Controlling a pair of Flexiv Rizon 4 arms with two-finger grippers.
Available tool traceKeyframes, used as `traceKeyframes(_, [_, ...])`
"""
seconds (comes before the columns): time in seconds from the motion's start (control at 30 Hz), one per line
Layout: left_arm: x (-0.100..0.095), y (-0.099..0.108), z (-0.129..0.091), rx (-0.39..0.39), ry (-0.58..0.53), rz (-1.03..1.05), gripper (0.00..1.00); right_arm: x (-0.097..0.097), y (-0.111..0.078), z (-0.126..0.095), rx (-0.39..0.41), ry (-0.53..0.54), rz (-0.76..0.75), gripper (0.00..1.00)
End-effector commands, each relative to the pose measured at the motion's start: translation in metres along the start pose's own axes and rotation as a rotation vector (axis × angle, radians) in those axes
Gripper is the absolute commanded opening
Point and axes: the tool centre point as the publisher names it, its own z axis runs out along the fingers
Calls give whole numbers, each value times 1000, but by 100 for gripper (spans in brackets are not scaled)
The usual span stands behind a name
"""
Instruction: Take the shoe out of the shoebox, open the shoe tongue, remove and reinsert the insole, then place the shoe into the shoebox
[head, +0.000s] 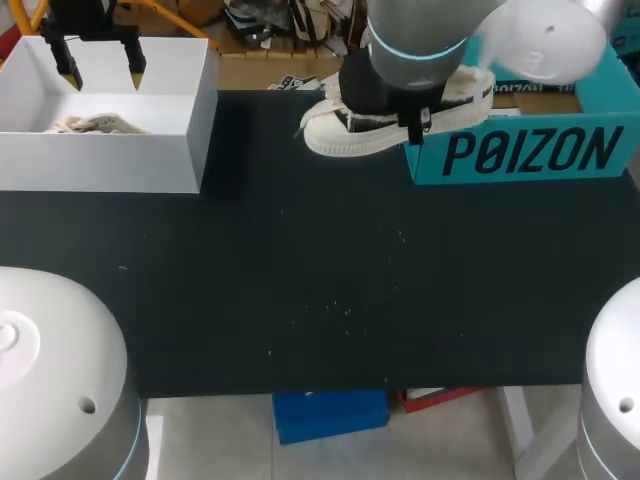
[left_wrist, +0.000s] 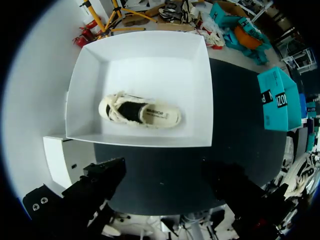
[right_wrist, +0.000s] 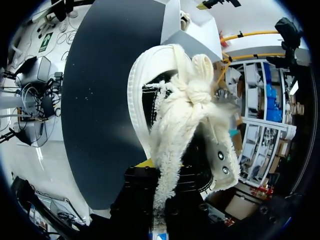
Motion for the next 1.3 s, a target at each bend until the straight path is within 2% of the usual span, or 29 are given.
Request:
traceKeyframes(0.03, [0, 0, 0, -1, -1, -1, 100, 14, 28, 11, 23, 29, 4, 0])
traceKeyframes(0.43, [0, 0, 0, -1, -1, -1, 100, 63, 72, 55, -11, 105, 58, 0])
traceKeyframes(0.8, [0, 0, 0, -1, -1, -1, 100, 100, 115, 97, -17, 50, 144, 0])
traceKeyframes(1.03, [0, 0, 0, -1, -1, -1, 100, 120, 131, 131, -20, 76, 162, 0])
traceKeyframes(1.3, [0, 0, 0, -1, -1, -1, 100, 133, 137, 158, -15, 97, 178, 0])
